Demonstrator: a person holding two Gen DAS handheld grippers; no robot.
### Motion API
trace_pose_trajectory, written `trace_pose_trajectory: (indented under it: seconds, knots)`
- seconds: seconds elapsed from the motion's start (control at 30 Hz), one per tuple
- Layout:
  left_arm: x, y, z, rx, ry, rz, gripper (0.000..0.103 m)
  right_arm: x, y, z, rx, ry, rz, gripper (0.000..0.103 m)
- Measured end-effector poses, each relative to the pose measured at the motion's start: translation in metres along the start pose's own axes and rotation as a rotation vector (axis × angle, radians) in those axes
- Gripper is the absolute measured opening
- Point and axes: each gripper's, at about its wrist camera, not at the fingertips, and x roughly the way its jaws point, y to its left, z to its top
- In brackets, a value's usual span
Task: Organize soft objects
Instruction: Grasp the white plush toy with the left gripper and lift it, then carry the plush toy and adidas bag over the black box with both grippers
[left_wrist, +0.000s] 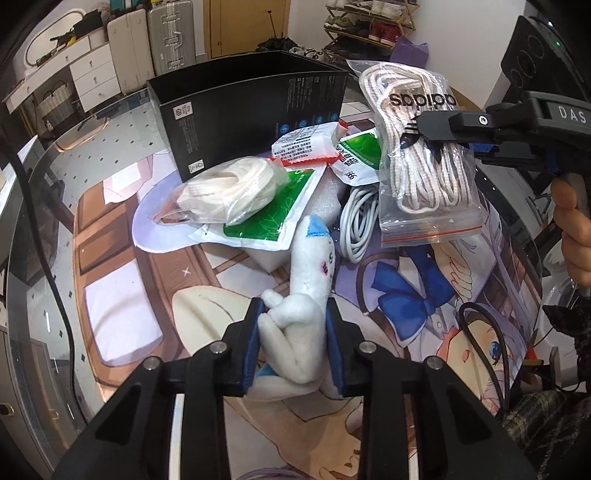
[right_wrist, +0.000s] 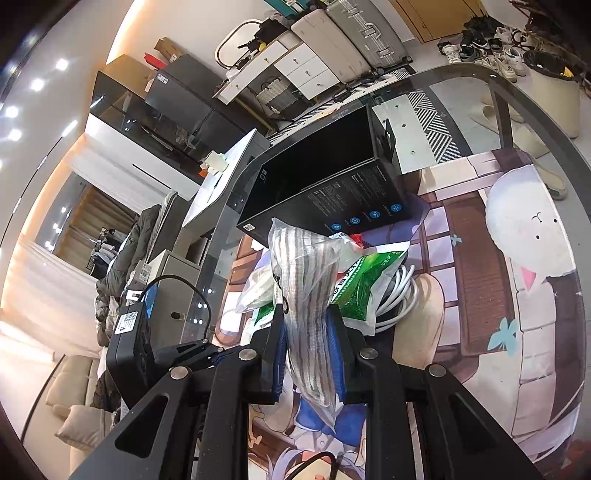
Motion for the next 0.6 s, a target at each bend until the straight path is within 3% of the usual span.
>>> trace_pose_trajectory:
  seconds: [0.4, 0.6]
  knots:
    - [-0.035, -0.012, -0.017, -0.065, -0.042, 0.031, 0.028, -0.007, -0.001, -0.004, -0.037, 0.03, -0.073, 0.02]
    - [-0.058, -0.014, -0.013, -0.081, -0.063, 0.059, 0.028, -0.011, 0.003, -0.003, -0.105, 0.062, -0.157, 0.02]
